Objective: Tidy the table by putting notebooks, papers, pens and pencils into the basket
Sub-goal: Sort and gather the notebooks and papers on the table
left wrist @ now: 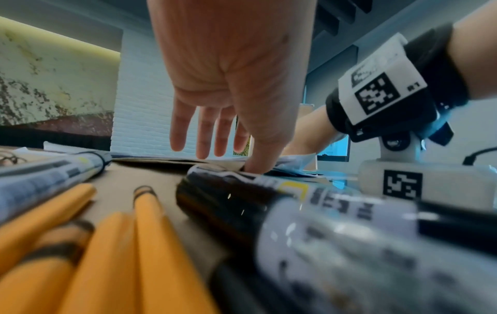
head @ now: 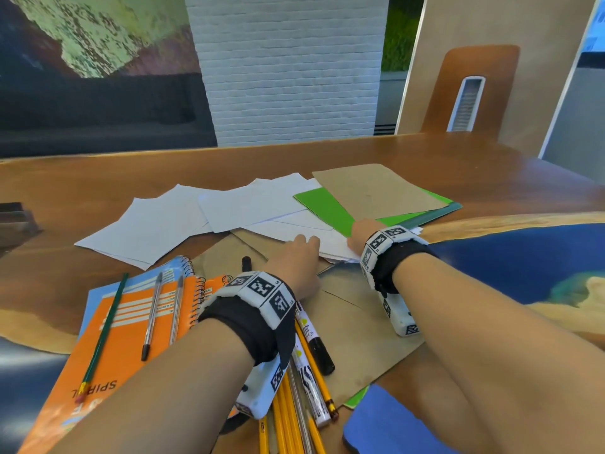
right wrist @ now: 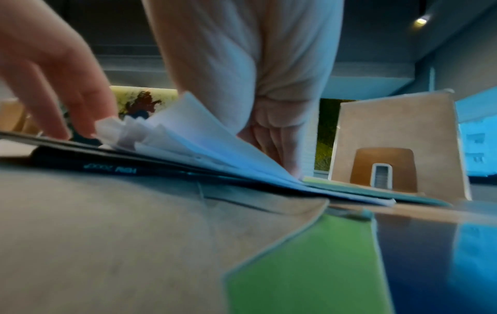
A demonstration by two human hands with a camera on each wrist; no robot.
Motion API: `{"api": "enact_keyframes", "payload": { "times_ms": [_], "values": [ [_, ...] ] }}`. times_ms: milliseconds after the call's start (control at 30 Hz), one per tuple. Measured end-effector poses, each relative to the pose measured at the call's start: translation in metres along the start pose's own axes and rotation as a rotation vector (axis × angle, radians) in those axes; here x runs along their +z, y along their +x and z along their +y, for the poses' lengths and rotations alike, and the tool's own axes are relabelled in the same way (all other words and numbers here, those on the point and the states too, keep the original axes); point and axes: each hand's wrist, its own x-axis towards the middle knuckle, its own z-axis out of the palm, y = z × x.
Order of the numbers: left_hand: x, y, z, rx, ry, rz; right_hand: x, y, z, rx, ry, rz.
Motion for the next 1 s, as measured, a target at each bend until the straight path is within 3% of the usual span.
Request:
{"api": "enact_keyframes", "payload": {
  "times_ms": [233, 367, 500, 733, 900, 1000],
  "values": [
    [-0.001, 0.003, 0.005, -0.015, -0.006, 0.007, -0.001, 0.002, -0.015, -0.085, -0.154, 0.083],
    [-0.003, 0.005, 0.005, -0.007, -0.013, 0.036, 0.002, 0.014, -0.003, 0.009, -0.215, 0.096],
    [-0.001, 0.007, 0.005, -0.008, -0.012, 0.063, 0.01, 0.025, 0.011, 0.102, -0.064, -0.037],
    [0.001, 0.01, 0.004, -0.008, -0.054, 0.096, 0.004, 0.017, 0.002, -0.014, -0.384, -0.121],
    [0.004, 0.01, 0.003, -0.023, -0.056, 0.106, 0.002, 0.005, -0.007, -0.112, -0.372, 0.038],
    [0.004, 0.012, 0.001, -0.079, -0.099, 0.147, 0.0, -0.005, -0.019, -0.096, -0.382, 0.048]
  ]
}}
